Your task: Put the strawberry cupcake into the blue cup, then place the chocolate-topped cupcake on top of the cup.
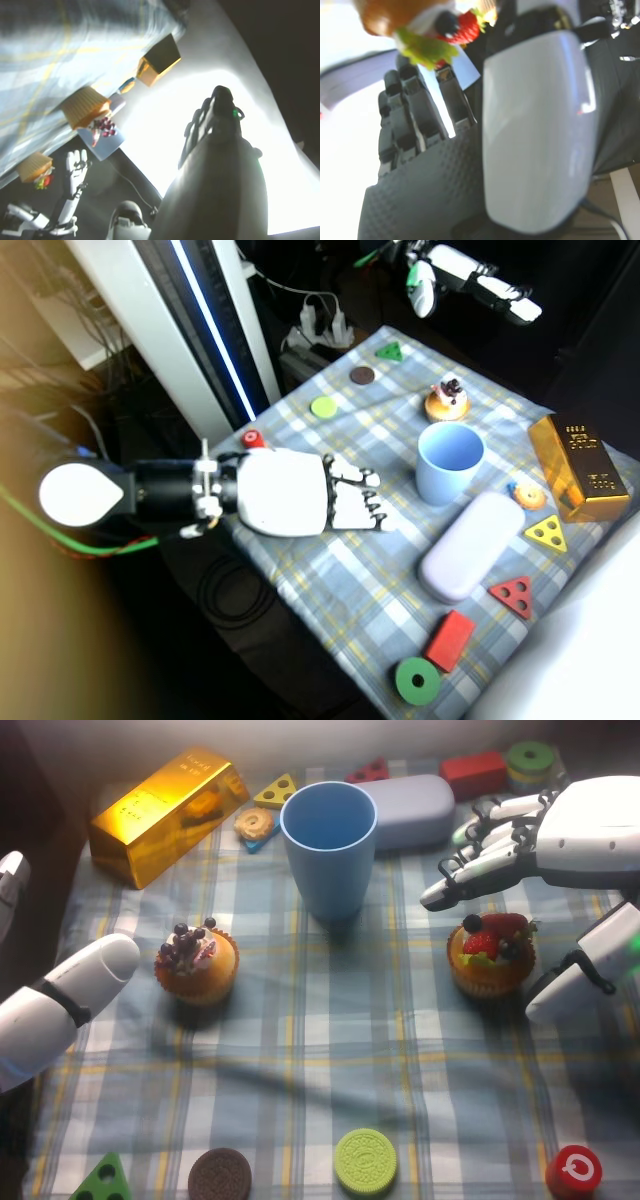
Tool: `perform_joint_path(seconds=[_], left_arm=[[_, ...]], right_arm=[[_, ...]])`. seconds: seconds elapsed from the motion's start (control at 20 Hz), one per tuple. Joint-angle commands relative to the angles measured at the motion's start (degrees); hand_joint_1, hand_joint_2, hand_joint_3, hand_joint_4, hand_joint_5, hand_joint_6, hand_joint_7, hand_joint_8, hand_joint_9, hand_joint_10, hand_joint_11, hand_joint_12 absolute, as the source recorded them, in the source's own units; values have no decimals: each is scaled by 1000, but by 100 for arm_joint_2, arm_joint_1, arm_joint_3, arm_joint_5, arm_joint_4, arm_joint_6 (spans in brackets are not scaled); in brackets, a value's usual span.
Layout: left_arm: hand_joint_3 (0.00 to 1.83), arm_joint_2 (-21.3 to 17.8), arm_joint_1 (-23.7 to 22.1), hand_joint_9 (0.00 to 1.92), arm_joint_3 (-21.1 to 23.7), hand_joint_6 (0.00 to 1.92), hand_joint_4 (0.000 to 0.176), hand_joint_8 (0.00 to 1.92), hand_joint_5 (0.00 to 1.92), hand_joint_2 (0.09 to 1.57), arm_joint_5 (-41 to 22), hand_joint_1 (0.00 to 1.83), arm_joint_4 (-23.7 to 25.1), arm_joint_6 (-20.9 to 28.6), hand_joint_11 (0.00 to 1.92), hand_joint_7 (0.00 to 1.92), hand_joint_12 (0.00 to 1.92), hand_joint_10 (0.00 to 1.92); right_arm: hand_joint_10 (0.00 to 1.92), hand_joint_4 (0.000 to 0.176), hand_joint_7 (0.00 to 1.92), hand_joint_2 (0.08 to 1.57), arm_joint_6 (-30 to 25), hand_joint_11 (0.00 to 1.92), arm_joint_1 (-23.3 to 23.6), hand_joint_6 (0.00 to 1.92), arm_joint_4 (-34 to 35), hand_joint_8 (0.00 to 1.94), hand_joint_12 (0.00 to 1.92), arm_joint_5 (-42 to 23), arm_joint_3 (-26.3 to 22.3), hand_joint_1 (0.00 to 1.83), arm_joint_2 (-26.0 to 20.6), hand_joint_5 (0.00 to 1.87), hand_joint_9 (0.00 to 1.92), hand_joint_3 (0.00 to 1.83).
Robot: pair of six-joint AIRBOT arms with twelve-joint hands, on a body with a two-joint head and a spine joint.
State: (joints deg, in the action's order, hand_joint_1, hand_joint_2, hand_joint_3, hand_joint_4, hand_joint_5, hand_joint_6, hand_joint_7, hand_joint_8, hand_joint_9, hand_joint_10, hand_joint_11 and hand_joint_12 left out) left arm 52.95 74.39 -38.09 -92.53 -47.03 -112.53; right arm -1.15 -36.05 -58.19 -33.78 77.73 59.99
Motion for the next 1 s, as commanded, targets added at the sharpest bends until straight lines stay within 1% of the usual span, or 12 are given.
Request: perform_joint_path(seconds=[0.0, 0.05, 0.1, 0.2, 0.25, 0.35, 0.4, 0.45, 0.5, 0.6, 0.7, 0.95], left_arm=[[0, -9, -19, 0, -20, 3, 9, 4, 69, 868, -681, 0, 242, 11, 0, 66, 0, 0], [0, -8, -18, 0, -18, 9, 13, 9, 84, 864, -681, 0, 241, 12, 0, 80, 0, 0], [0, -11, -11, 0, -12, 7, 12, 8, 83, 855, -683, 0, 241, 12, 0, 81, 0, 0], [0, -20, -9, 0, -11, 1, 7, 1, 70, 866, -684, 0, 243, 12, 0, 69, 0, 0], [3, -20, -9, 0, -12, 2, 1, 6, 74, 879, -684, 0, 244, 12, 0, 80, 0, 0], [11, -17, -10, 0, -12, 0, 8, 0, 68, 897, -684, 0, 247, 12, 0, 69, 0, 0], [9, -13, -10, 0, -11, 0, 11, 0, 61, 895, -684, 0, 243, 12, 0, 63, 0, 0], [4, -12, -9, 0, -10, 0, 8, 0, 61, 886, -684, 0, 240, 12, 0, 62, 0, 0], [3, -12, -9, 0, -9, 5, 0, 5, 72, 885, -684, 0, 240, 12, 0, 74, 0, 0], [0, -16, -11, 0, -9, 5, 2, 6, 74, 879, -684, 0, 242, 12, 0, 79, 0, 0], [1, -14, -11, 0, -9, 0, 9, 2, 56, 883, -684, 0, 242, 12, 0, 72, 0, 0], [1, -11, -10, 0, -6, 1, 13, 2, 58, 880, -684, 0, 241, 12, 0, 61, 0, 0]], right_arm=[[17, 99, 539, 760, -39, 171, 17, 8, 285, 7, 332, -288, 66, 570, 84, 391, 427, 0], [25, 97, 539, 770, -39, 200, 17, 9, 285, 6, 350, -280, 109, 572, 137, 398, 455, 1], [6, 104, 553, 779, -39, 121, 16, 2, 285, 1, 515, -274, 172, 582, 226, 421, 459, 0], [0, 87, 566, 807, -39, 41, 16, 0, 285, 0, 723, -274, 178, 624, 241, 439, 492, 0], [0, 94, 575, 816, -39, 14, 16, 0, 283, 0, 797, -274, 179, 639, 241, 459, 492, 0], [6, 76, 638, 825, -39, 115, 16, 0, 249, 1, 756, -268, 180, 662, 232, 498, 569, 0], [5, 93, 665, 820, -39, 127, 16, 6, 212, 7, 739, -236, 180, 648, 229, 519, 583, 0], [23, 73, 668, 834, -39, 222, 16, 11, 185, 6, 782, -209, 182, 666, 229, 541, 640, 2], [12, 71, 675, 857, -39, 317, 15, 3, 175, 1, 738, -198, 181, 683, 232, 582, 676, 0], [2, 31, 744, 885, -39, 497, -9, 0, 160, 0, 550, -192, 181, 710, 244, 648, 763, 0], [12, 0, 873, 947, -39, 627, -9, 9, 136, 8, 572, -192, 181, 800, 247, 794, 869, 2], [13, 0, 1001, 1022, -39, 696, -8, 1, 137, 2, 859, -192, 182, 773, 227, 901, 1038, 0]])
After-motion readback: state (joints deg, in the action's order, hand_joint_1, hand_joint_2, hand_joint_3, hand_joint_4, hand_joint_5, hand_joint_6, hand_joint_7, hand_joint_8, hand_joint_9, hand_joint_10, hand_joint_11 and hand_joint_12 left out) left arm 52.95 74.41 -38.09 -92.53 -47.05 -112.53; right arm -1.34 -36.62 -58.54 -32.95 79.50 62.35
